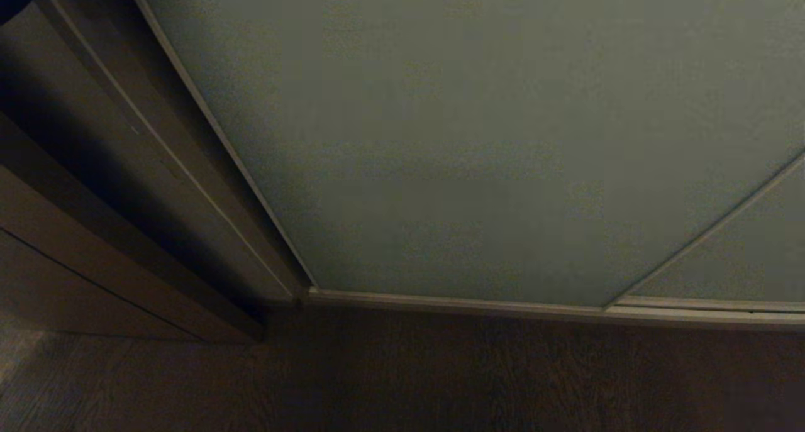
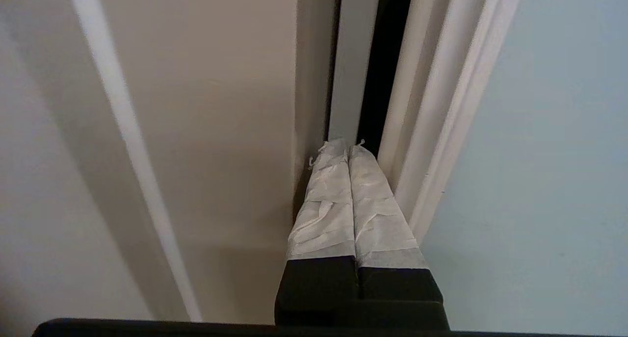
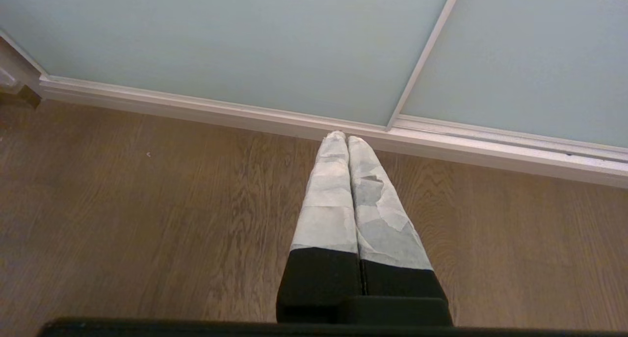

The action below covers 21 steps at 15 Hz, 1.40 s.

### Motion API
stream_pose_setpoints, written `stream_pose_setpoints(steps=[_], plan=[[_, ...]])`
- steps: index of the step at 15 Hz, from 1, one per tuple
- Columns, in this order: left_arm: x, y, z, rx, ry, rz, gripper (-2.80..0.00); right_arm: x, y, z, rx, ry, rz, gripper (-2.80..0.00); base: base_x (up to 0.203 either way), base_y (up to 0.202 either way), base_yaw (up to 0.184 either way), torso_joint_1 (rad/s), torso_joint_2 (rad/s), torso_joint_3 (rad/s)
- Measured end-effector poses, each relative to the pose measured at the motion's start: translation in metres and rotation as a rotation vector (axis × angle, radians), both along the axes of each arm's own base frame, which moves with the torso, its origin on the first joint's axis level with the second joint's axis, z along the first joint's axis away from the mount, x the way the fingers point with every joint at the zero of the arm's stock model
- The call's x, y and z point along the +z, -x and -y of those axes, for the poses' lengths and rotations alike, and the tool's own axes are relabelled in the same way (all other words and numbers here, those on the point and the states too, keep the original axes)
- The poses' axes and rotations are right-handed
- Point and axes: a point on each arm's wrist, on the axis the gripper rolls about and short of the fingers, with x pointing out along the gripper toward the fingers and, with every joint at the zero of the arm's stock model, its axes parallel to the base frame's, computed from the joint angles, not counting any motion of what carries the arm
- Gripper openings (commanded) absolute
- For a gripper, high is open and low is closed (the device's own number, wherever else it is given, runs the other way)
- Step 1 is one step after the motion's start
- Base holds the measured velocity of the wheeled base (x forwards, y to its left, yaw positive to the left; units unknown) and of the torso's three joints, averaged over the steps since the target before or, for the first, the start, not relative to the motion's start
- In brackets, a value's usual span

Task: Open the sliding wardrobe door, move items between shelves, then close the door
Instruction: Open the door

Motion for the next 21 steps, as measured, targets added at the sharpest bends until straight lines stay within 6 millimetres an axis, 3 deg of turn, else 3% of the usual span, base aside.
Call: stream_pose_setpoints(steps=[9,17,21], plan=[[-0.001,-0.016,0.010,-0.083,-0.032,-0.010,-2.80,0.000,0.000,0.000,0.000,0.000,0.000,-2.80,0.000,0.000,0.000,0.000,0.00,0.000],[-0.001,-0.031,0.036,-0.186,-0.047,-0.035,-2.80,0.000,0.000,0.000,0.000,0.000,0.000,-2.80,0.000,0.000,0.000,0.000,0.00,0.000],[-0.002,-0.042,0.058,-0.253,-0.058,-0.031,-2.80,0.000,0.000,0.000,0.000,0.000,0.000,-2.80,0.000,0.000,0.000,0.000,0.00,0.000]])
